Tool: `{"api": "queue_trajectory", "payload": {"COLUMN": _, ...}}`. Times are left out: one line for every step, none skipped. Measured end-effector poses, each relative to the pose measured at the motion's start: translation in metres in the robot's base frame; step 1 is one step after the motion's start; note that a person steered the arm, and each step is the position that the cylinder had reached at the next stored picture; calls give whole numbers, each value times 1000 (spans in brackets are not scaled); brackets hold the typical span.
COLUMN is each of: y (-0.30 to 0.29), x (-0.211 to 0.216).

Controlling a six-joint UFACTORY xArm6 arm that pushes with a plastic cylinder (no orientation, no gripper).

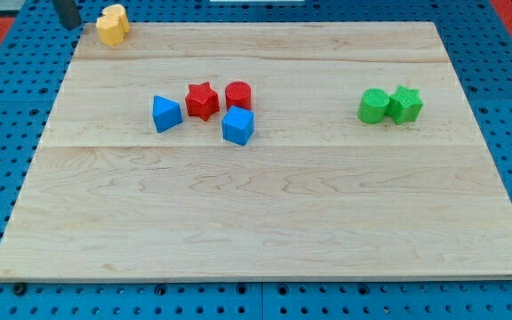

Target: Slide the yellow hexagon to the red star

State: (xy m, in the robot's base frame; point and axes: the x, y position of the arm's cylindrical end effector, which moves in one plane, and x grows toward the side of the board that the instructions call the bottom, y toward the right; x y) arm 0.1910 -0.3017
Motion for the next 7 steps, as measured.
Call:
{"api": "queue_trajectory", "payload": {"y": 35, "x": 1}}
{"api": "queue_trajectory", "payload": {"y": 102, "x": 1}}
{"api": "queue_trajectory", "payload": {"y": 112, "x": 17}}
{"api": "queue_trajectory", "payload": {"y": 97, "x": 33}}
{"api": "queue_trajectory", "payload": {"y": 137, "x": 60}}
{"api": "queue_trajectory", "payload": {"y": 175, "x": 74}}
{"api": "queue_trajectory", "payload": {"y": 174, "x": 80}}
